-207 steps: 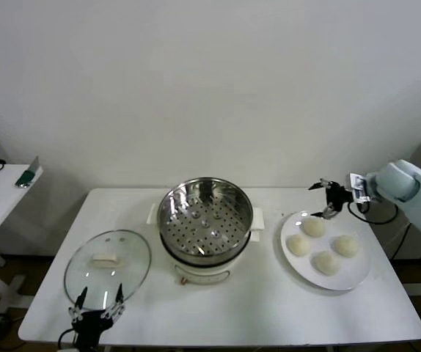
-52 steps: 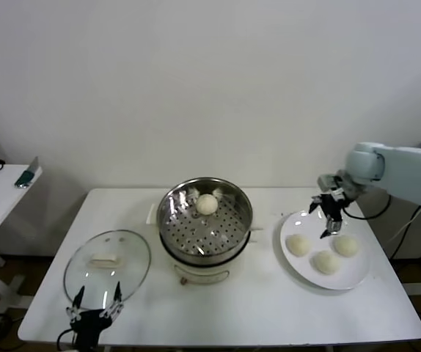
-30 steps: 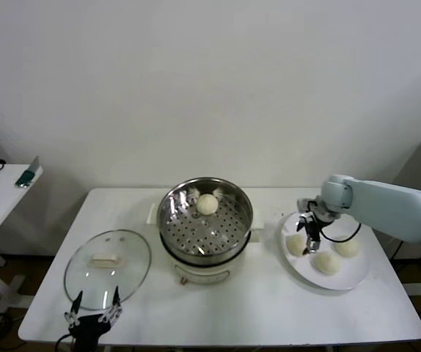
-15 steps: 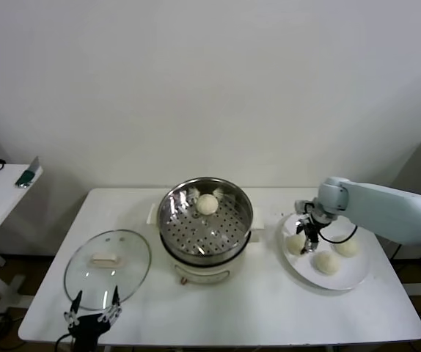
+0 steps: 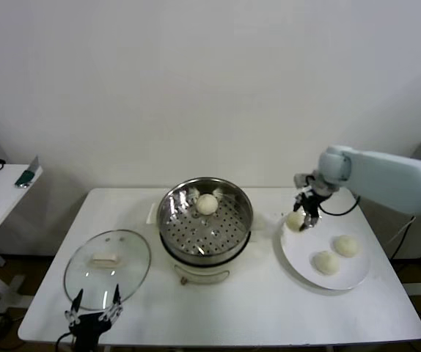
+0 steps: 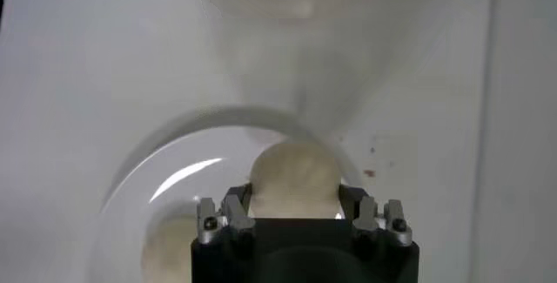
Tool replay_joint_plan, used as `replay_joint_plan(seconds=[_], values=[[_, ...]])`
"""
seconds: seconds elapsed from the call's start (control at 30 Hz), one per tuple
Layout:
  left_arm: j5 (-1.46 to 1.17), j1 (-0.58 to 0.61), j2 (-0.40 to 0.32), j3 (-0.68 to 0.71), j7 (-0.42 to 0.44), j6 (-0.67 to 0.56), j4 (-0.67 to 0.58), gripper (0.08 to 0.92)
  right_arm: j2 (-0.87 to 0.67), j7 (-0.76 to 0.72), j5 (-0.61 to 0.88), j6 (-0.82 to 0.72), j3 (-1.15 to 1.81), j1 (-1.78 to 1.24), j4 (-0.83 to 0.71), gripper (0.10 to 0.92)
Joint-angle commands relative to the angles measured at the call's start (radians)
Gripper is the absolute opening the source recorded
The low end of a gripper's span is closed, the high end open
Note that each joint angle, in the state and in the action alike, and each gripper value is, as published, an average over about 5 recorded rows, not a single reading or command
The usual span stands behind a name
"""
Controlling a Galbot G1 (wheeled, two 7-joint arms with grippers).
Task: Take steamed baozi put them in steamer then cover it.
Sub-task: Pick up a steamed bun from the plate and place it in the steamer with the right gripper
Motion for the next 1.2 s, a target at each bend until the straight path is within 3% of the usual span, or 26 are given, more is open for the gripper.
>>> replay_joint_plan(seconds=[0.03,0.23,0.4,0.67,1.2], values=[[0.000,0.001,0.002,-0.001,0.000,0.000,-0.001,0.823,0.083,-0.078,0.208,0.001,-0.115,0.360,0.070,0.670],[0.000,-0.004,0.000,0.007,0.002,0.006,-0.015,0.823,0.233,-0.007,0.415,-0.113,-0.020,0.410,0.181,0.670],[0.001,-0.005,0.001,0.009,0.002,0.005,-0.019,0.823,0.368,0.107,0.478,-0.204,0.060,0.314,0.231,0.670],[0.002,-0.001,0.005,0.004,0.002,0.004,-0.022,0.823,0.524,0.142,0.420,-0.222,0.026,0.153,0.120,0.670],[0.001,0.001,0.004,-0.001,0.000,0.003,-0.021,0.823,0.664,0.165,0.303,-0.209,-0.017,-0.091,-0.152,0.670]])
